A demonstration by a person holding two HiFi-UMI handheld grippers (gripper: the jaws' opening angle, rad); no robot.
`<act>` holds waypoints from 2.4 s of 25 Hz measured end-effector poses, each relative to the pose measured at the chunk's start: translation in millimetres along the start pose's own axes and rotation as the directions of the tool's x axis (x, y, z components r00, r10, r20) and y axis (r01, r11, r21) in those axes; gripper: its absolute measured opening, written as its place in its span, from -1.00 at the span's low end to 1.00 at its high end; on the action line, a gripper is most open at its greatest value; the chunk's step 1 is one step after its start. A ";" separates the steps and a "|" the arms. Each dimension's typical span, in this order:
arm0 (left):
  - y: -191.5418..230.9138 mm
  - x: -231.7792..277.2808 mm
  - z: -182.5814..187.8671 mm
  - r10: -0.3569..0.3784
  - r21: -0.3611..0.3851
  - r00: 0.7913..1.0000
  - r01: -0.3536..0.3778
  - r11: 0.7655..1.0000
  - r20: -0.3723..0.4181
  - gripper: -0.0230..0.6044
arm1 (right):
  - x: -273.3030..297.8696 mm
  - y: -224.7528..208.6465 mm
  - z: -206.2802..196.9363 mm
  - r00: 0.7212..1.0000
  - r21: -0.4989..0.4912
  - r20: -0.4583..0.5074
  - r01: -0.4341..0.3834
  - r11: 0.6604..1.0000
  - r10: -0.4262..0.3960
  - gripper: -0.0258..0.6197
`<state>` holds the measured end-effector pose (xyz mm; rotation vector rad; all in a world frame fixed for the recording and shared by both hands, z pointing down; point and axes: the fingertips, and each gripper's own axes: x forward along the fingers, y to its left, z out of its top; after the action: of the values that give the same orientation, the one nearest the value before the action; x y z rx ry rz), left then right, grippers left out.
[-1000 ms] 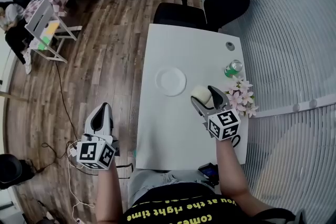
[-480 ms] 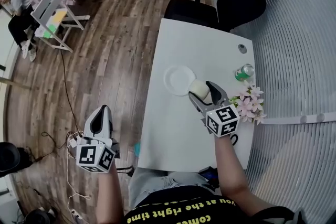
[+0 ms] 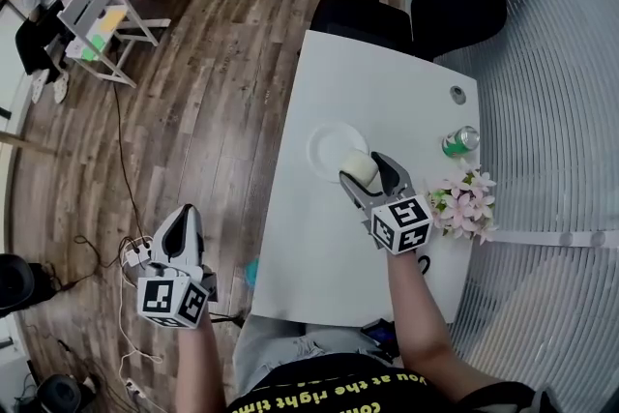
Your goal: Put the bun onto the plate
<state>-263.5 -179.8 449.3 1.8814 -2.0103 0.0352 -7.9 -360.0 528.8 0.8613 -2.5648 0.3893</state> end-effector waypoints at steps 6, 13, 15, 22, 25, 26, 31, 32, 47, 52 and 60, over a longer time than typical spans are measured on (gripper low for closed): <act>0.9 3.8 -4.9 0.015 -0.004 1.000 -0.015 1.000 -0.007 -0.93 | 12.7 -7.3 -7.7 1.000 0.016 -0.007 -0.008 1.000 0.008 0.13; 3.9 4.3 -15.2 0.041 -0.012 0.999 -0.041 0.999 -0.020 -0.93 | 33.4 -17.3 -18.7 1.000 0.005 -0.023 -0.007 1.000 0.008 0.13; 6.0 3.5 -16.5 0.050 -0.016 0.998 -0.051 0.999 -0.024 -0.93 | 40.2 -18.7 -21.1 1.000 0.006 -0.029 -0.010 1.000 0.010 0.13; 13.4 -1.3 -23.8 0.079 -0.020 0.996 -0.080 0.997 -0.041 -0.93 | 63.6 -23.5 -38.0 0.998 -0.008 -0.060 -0.007 1.000 0.007 0.13; 16.4 -1.8 -25.6 0.086 -0.020 0.995 -0.087 0.996 -0.048 -0.93 | 72.2 -25.7 -45.5 0.997 -0.020 -0.075 0.001 1.000 -0.002 0.13; 17.4 -1.9 -26.3 0.088 -0.021 0.995 -0.089 0.996 -0.050 -0.93 | 74.8 -26.1 -47.6 0.997 -0.024 -0.078 0.004 1.000 -0.005 0.13; 22.3 2.1 -29.3 0.086 -0.023 0.994 -0.088 0.996 -0.063 -0.93 | 87.1 -28.7 -56.3 0.995 -0.047 -0.090 0.026 0.999 -0.030 0.13; 23.1 3.3 -29.0 0.085 -0.023 0.994 -0.087 0.996 -0.064 -0.93 | 89.1 -29.0 -57.1 0.995 -0.053 -0.093 0.030 0.998 -0.035 0.13; 23.2 17.7 -34.7 0.064 -0.030 0.995 -0.066 0.997 -0.082 -0.93 | 101.8 -31.0 -66.6 0.987 -0.101 -0.153 0.035 0.994 -0.050 0.13; 24.1 20.3 -35.0 0.063 -0.033 0.995 -0.066 0.997 -0.082 -0.93 | 105.5 -30.8 -71.9 0.977 -0.130 -0.208 0.021 0.991 -0.048 0.14; 22.4 20.9 -33.1 0.059 -0.034 0.995 -0.061 0.998 -0.075 -0.93 | 106.1 -28.8 -73.9 0.970 -0.157 -0.239 0.002 0.988 -0.040 0.14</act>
<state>-277.1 -188.4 491.4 1.7710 -2.0036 0.0834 -46.0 -408.1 646.2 0.7351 -2.3246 0.2649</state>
